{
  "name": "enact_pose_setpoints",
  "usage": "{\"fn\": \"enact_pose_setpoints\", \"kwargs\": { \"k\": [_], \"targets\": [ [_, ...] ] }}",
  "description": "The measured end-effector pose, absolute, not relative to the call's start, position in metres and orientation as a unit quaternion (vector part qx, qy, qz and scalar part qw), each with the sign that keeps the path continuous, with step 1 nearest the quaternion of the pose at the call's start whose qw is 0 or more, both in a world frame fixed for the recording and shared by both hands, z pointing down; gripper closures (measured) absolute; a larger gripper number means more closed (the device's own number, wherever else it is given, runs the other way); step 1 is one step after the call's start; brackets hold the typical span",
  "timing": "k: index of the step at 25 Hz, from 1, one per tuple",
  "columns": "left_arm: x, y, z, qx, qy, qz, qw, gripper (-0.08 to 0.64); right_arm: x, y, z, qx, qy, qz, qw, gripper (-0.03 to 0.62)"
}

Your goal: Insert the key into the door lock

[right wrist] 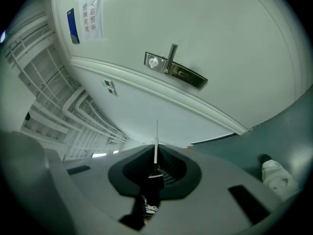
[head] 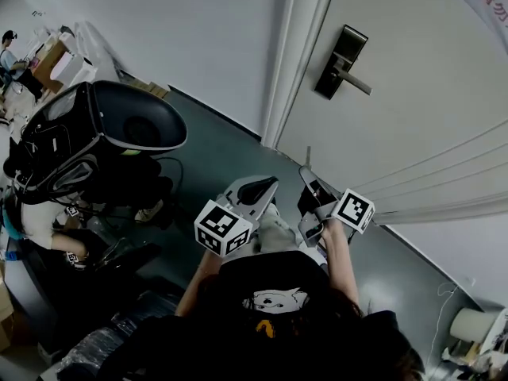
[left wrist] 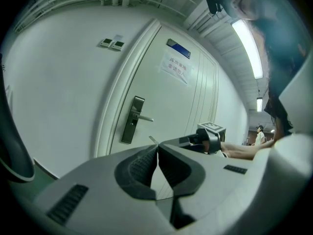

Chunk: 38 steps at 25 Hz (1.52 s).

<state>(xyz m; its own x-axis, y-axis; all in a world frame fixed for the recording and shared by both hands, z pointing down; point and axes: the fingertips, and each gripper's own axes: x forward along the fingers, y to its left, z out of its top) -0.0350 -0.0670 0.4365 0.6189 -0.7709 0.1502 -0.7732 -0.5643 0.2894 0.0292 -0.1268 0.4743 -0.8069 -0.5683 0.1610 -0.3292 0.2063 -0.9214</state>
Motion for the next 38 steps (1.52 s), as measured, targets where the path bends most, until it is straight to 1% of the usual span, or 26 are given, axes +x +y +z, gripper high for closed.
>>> {"fn": "enact_pose_setpoints", "kwargs": {
  "k": [13, 18, 22, 26, 31, 38],
  "targets": [
    [-0.014, -0.17, 0.462, 0.886, -0.429, 0.021, 0.173, 0.547, 0.06, -0.233, 0.509, -0.306, 0.754, -0.569, 0.12, 0.572],
    [-0.018, -0.188, 0.432, 0.893, -0.421, 0.021, 0.16, 0.547, 0.059, -0.257, 0.487, -0.319, 0.752, -0.56, 0.138, 0.572],
    [-0.012, -0.229, 0.435, 0.894, -0.417, 0.029, 0.158, 0.547, 0.058, -0.296, 0.489, -0.308, 0.75, -0.565, 0.153, 0.572],
    [-0.009, -0.24, 0.434, 0.894, -0.419, 0.033, 0.157, 0.546, 0.06, -0.305, 0.496, -0.308, 0.749, -0.567, 0.147, 0.572],
    [-0.017, -0.243, 0.417, 0.894, -0.42, 0.02, 0.155, 0.548, 0.051, -0.303, 0.483, -0.301, 0.754, -0.566, 0.142, 0.572],
    [-0.018, -0.277, 0.418, 0.906, -0.396, 0.025, 0.151, 0.547, 0.045, -0.331, 0.496, -0.309, 0.734, -0.579, 0.175, 0.572]
  ]
}}
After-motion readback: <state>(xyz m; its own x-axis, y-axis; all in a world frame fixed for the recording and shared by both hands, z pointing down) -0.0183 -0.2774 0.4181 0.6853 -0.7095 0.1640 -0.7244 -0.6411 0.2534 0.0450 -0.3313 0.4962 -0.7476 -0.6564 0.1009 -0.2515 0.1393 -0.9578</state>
